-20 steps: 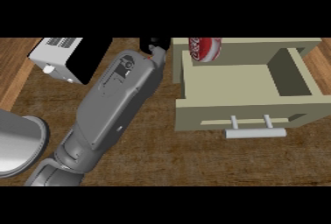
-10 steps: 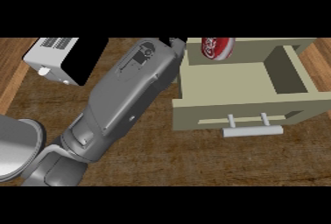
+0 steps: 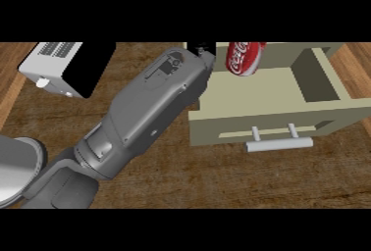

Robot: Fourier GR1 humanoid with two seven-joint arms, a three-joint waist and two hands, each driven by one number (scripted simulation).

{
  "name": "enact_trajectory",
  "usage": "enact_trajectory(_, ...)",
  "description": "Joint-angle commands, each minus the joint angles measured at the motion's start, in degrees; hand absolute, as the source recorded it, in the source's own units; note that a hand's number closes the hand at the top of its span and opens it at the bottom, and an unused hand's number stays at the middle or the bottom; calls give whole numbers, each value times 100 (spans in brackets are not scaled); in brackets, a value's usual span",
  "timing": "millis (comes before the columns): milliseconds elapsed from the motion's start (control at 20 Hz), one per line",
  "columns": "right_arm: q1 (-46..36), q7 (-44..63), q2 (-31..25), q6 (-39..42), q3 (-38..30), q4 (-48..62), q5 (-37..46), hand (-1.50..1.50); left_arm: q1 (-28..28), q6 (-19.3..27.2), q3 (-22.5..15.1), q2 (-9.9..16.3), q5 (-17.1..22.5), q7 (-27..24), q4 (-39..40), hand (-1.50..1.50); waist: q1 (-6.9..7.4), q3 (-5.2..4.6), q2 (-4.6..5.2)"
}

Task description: Pick up the can, place it into the drawer and close the drawer

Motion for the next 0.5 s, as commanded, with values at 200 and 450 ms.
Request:
enact_trajectory(200, -42, 206, 28, -61, 133, -228, 51, -150, -207, 197, -604, 0, 500, -117, 616, 150, -112, 1, 28)
enact_trajectory(450, -24, 271, -68, -48, 11, -221, -135, -150, -33, 387, -868, 0, 796, -335, 594, -150, -72, -1, 17)
